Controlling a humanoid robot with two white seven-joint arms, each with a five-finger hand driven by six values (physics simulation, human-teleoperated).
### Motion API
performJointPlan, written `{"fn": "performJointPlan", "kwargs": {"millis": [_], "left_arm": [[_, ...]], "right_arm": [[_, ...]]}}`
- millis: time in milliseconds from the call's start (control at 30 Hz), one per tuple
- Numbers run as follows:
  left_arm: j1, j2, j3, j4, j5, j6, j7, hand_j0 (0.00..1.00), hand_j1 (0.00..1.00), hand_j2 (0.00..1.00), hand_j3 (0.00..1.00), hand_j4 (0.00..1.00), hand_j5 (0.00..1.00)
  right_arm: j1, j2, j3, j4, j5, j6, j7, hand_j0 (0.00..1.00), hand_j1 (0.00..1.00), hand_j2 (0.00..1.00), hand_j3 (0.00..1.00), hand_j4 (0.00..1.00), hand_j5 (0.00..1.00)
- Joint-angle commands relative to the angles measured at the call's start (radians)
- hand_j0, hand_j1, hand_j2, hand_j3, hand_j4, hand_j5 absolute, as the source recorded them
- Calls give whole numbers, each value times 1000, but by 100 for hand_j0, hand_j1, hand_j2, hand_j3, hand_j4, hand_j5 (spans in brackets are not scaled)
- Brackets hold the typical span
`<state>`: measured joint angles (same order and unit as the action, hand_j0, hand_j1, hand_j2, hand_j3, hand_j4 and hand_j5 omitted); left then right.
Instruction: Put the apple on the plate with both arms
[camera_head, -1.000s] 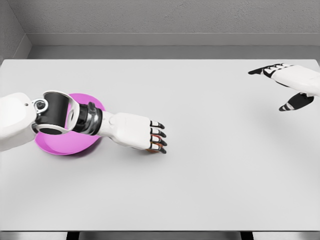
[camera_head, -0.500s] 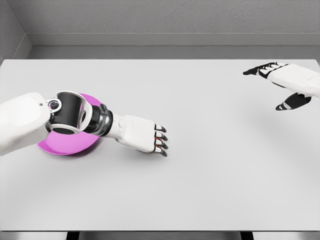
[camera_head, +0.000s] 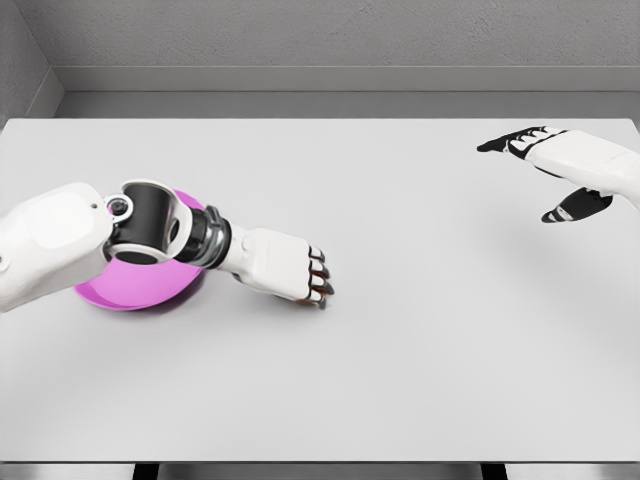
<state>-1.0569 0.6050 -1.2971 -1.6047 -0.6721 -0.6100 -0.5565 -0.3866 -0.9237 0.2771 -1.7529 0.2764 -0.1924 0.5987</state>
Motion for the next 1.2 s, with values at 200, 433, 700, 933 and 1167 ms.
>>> {"fn": "performJointPlan", "kwargs": {"millis": [200,433,700,933,1167], "left_arm": [[0,-8,-14,0,-1,-1,0,71,71,71,71,71,71],[0,1,-19,2,2,-1,3,19,19,19,19,19,19],[-3,81,39,23,88,-1,7,17,17,17,17,17,17],[8,302,154,17,98,-1,-9,18,18,18,18,18,18],[37,409,187,17,91,-1,-54,21,21,21,21,21,21]], "right_arm": [[9,-3,2,0,-2,1,0,100,100,100,100,100,100],[9,-9,2,0,-2,1,0,100,100,100,100,100,100],[9,-10,2,0,-2,1,0,100,100,100,100,100,100],[9,-18,2,0,-2,1,0,100,100,100,100,100,100],[11,-17,2,0,-2,1,0,100,100,100,100,100,100]]}}
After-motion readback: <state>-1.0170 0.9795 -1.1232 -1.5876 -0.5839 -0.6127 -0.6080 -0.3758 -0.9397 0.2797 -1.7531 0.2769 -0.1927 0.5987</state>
